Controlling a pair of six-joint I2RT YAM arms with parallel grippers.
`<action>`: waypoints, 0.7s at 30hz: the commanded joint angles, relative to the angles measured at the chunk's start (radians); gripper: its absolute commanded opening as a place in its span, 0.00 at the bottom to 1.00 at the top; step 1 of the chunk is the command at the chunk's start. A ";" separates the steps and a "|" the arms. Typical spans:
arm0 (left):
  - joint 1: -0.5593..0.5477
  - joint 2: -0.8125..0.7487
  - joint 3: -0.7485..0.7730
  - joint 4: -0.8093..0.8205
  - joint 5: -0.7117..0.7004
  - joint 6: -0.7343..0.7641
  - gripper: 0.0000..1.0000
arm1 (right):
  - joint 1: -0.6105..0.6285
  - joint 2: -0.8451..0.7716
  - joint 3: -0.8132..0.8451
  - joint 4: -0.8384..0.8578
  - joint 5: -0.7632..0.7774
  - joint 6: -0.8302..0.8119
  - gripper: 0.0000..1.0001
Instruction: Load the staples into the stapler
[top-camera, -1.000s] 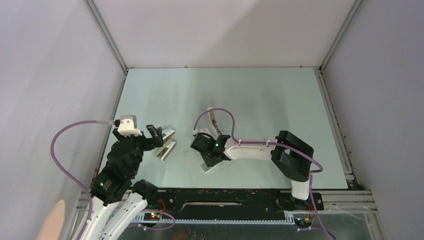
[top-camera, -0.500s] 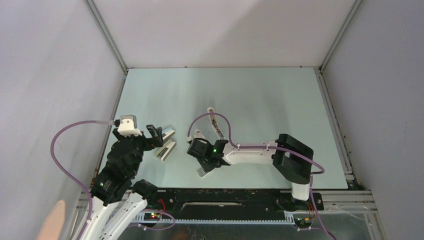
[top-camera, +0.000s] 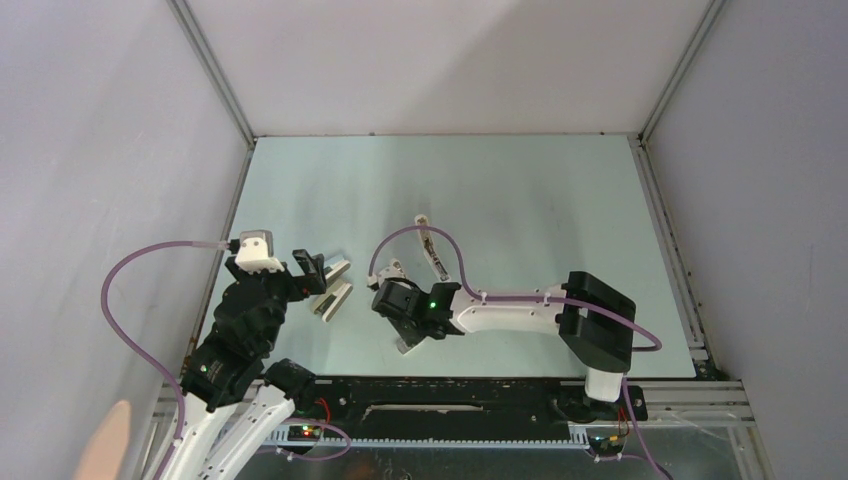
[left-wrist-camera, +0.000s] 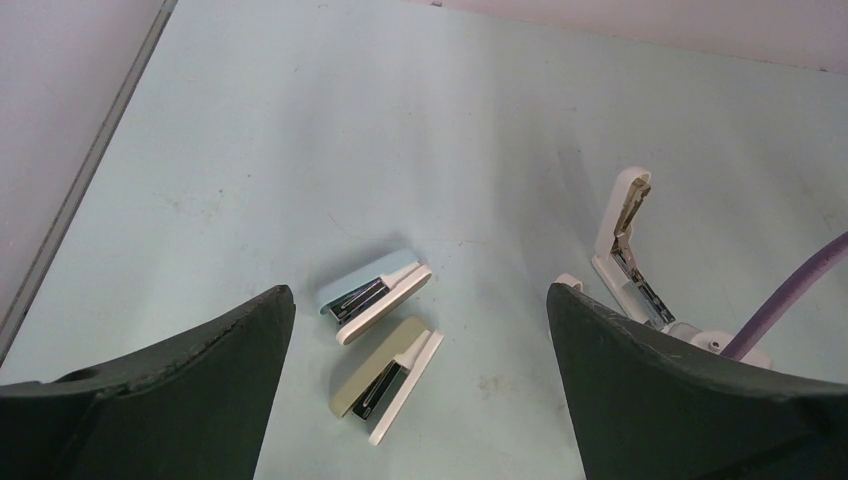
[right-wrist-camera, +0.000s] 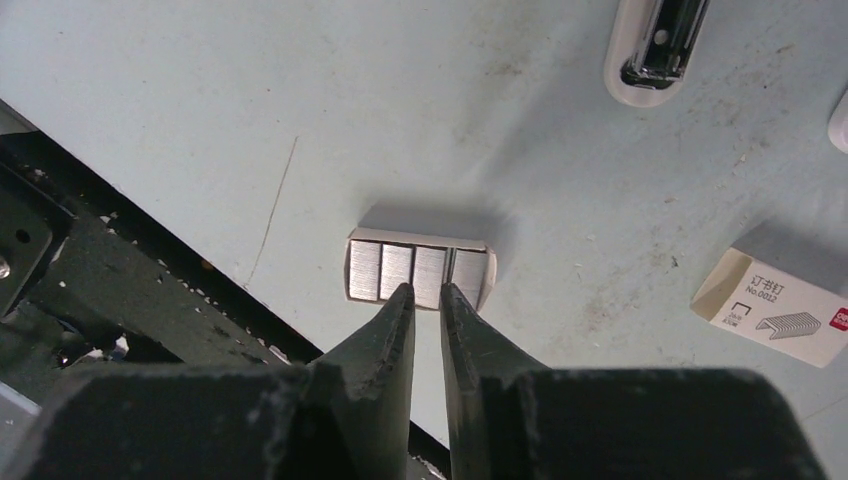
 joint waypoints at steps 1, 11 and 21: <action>0.009 0.008 -0.004 0.035 0.014 0.011 1.00 | -0.014 -0.013 0.031 -0.036 0.039 0.038 0.19; 0.009 0.010 -0.004 0.035 0.015 0.011 1.00 | -0.023 0.038 0.032 -0.039 0.029 0.066 0.23; 0.009 0.007 -0.004 0.034 0.013 0.011 1.00 | -0.028 0.067 0.031 -0.040 0.023 0.073 0.24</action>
